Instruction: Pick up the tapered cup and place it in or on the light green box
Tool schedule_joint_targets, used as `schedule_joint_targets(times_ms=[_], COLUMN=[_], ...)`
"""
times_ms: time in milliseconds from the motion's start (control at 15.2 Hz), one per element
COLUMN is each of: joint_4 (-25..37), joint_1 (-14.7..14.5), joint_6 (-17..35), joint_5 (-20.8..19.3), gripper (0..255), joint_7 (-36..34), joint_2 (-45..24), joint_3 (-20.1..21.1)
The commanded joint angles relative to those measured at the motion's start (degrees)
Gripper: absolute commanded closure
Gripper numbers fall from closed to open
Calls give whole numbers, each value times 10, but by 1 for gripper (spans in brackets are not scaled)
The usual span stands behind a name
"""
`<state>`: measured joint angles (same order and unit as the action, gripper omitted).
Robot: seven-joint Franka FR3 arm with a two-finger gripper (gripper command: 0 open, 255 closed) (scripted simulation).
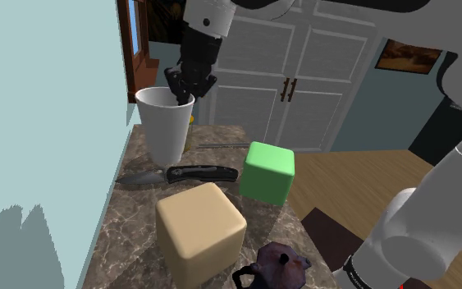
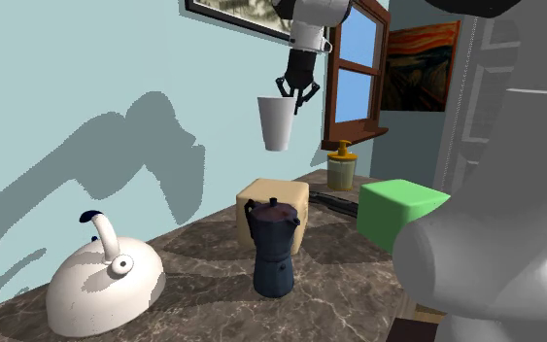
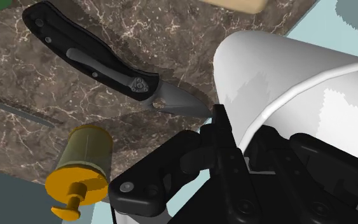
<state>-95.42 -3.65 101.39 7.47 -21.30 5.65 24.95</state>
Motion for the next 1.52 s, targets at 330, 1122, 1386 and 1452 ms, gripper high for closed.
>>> schedule_joint_targets(times_ms=[330, 1122, 1386, 1452], joint_4=[-82, -144, -143, -141], joint_1=[34, 81, 97, 101], joint_6=[-23, -82, -103, -108], joint_5=[43, 44, 33, 30], gripper=[255, 255, 255, 255], joint_7=[108, 275, 328, 342], joint_2=[95, 185, 195, 196], joint_3=[-70, -198, -240, -251])
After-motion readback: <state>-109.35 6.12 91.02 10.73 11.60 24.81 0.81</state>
